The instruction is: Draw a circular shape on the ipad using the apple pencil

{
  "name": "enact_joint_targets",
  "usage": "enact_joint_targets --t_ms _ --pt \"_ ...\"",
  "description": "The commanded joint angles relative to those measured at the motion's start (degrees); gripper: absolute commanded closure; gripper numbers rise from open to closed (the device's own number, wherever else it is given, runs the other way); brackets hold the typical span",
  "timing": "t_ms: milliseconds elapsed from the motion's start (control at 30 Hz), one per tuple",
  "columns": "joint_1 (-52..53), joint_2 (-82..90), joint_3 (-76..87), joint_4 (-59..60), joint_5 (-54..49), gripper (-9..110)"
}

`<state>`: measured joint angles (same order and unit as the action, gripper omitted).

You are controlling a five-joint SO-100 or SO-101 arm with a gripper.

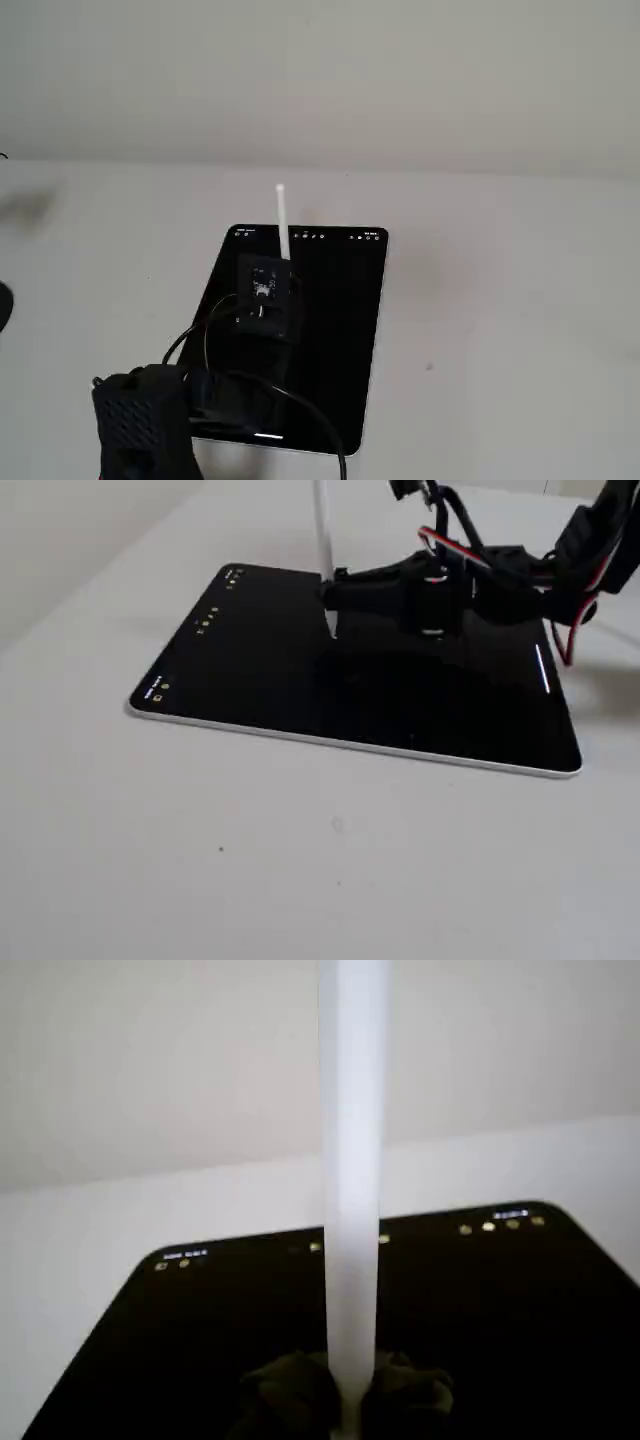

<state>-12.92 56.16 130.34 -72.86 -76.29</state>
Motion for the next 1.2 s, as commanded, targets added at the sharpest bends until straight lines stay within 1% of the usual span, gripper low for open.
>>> enact_joint_targets --t_ms 0,367,667,933,1167 --pt "-2.3 0.1 0.0 -2.7 -0.8 101" --pt "-4.5 3.7 6.6 -4.8 -0.9 101" --pt "-2.3 6.6 11.6 -5.2 -1.8 101" --pt "1.7 5.9 9.9 -5.1 -3.5 101" --pt "3.2 2.0 5.7 -5.8 -5.2 101"
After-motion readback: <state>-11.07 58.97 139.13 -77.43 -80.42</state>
